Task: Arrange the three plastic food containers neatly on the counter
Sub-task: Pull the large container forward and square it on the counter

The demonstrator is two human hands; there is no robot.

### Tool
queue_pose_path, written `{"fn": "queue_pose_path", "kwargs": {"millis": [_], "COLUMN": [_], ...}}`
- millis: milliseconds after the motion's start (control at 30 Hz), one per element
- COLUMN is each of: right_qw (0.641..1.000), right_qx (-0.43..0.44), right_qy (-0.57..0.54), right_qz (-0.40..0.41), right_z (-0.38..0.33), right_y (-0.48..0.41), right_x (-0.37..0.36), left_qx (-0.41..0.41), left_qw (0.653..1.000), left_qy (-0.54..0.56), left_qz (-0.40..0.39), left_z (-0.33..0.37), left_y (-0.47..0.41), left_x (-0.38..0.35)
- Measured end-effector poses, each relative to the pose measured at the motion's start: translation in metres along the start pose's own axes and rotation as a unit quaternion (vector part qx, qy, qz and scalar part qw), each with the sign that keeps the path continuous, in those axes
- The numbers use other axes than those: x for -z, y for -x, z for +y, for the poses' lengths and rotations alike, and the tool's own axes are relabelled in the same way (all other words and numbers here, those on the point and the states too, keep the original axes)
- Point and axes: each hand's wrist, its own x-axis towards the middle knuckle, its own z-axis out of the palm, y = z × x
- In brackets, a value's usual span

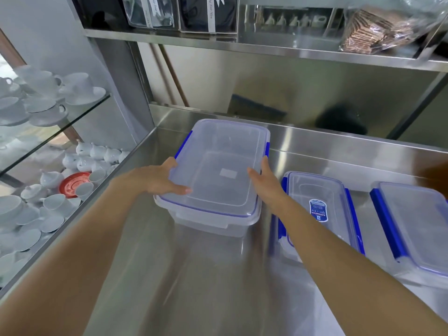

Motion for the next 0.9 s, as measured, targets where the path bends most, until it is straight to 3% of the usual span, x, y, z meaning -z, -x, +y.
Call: {"fn": "queue_pose_path", "kwargs": {"millis": [100,333,433,500,567,900], "right_qw": [0.999,0.999,1.000,0.998,0.998,0.998], "right_qx": [0.011,0.020,0.005,-0.002,-0.010,-0.004], "right_qy": [0.031,0.026,-0.013,-0.041,-0.047,-0.058], "right_qz": [-0.005,-0.002,0.022,0.037,0.043,-0.027], "right_z": [-0.004,-0.002,0.003,0.007,0.011,0.009], "right_y": [0.003,0.010,0.016,0.022,0.027,0.034], "right_x": [0.001,0.000,-0.003,-0.008,-0.014,-0.031], "left_qx": [0.013,0.010,-0.007,-0.012,-0.017,-0.037], "left_qw": [0.999,0.999,0.994,0.971,0.953,0.940], "left_qy": [-0.006,0.023,0.110,0.233,0.290,0.306], "left_qz": [-0.035,-0.037,0.009,0.061,0.092,0.143], "left_z": [0.006,0.006,0.000,0.000,0.000,-0.024], "left_y": [0.006,0.009,0.003,-0.004,-0.011,-0.021], "left_x": [0.000,-0.003,-0.010,-0.020,-0.032,-0.038]}}
